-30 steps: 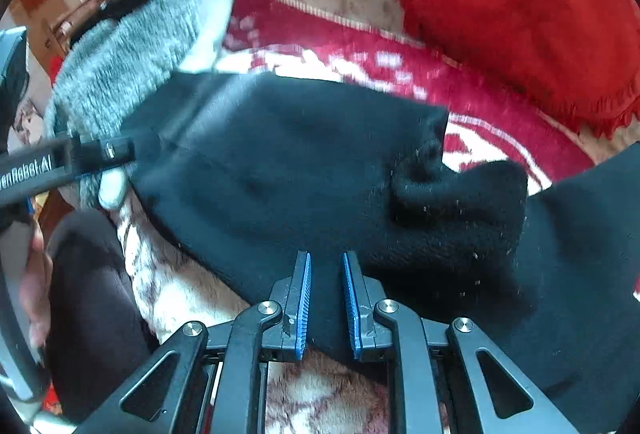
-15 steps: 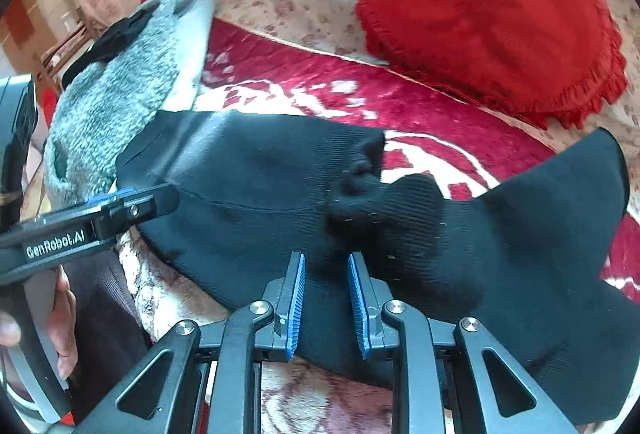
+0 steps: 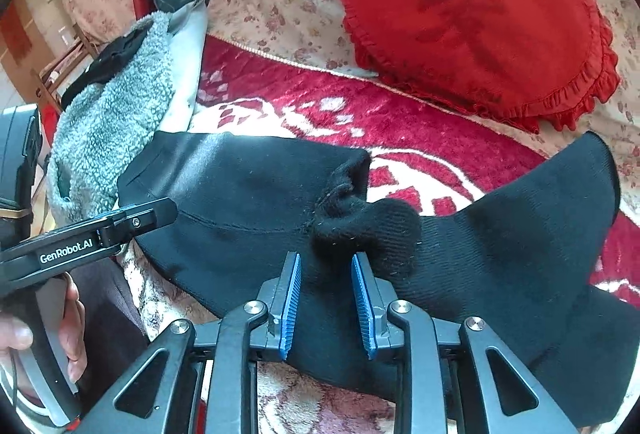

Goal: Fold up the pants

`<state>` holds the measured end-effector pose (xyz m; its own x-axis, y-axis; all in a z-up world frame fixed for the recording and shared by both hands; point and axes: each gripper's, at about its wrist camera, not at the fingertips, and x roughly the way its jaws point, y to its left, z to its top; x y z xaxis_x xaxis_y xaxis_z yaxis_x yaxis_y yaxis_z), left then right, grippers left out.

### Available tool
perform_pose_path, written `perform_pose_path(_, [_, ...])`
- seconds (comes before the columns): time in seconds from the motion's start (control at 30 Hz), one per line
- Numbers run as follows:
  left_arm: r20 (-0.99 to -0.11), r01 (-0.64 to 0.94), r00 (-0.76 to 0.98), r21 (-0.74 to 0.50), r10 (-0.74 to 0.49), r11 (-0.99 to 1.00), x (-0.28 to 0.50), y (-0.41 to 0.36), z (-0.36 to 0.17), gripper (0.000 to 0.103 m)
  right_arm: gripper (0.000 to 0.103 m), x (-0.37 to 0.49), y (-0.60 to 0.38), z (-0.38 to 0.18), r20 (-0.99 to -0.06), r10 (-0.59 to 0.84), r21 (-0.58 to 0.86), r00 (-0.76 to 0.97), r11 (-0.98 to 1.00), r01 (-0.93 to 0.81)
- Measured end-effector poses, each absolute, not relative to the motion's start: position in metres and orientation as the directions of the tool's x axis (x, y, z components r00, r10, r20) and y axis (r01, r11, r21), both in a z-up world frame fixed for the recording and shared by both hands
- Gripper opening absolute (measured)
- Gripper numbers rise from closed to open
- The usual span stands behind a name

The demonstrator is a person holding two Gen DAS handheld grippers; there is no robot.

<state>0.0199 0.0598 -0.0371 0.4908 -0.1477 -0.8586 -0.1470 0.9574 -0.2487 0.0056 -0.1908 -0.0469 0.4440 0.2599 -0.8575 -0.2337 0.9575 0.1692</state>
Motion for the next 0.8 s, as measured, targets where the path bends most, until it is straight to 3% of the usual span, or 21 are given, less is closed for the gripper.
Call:
perform_pose_path(0.37, [-0.869,-0.135,0.469,-0.246,-0.157,0.96,0.029,0.05,-0.048,0.074,0.029,-0.003,-0.24,-0.027,-0.846,0.177,0.129,0.504,0.983,-0.128])
perform_pose_path(0.6, [-0.876,-0.113,0.459,-0.224,-0.149,0.968,0.038,0.037,-0.054,0.074,0.031,0.005,-0.294,-0.025,-0.853,0.057,0.076,0.518,0.997,0.016])
perform_pose_path(0.8, [-0.879,-0.108,0.46,-0.2,-0.129,0.974,0.047,0.032,-0.059,0.075,0.038,0.007,-0.346,-0.03,-0.852,-0.019,0.085,0.523,0.981,0.174])
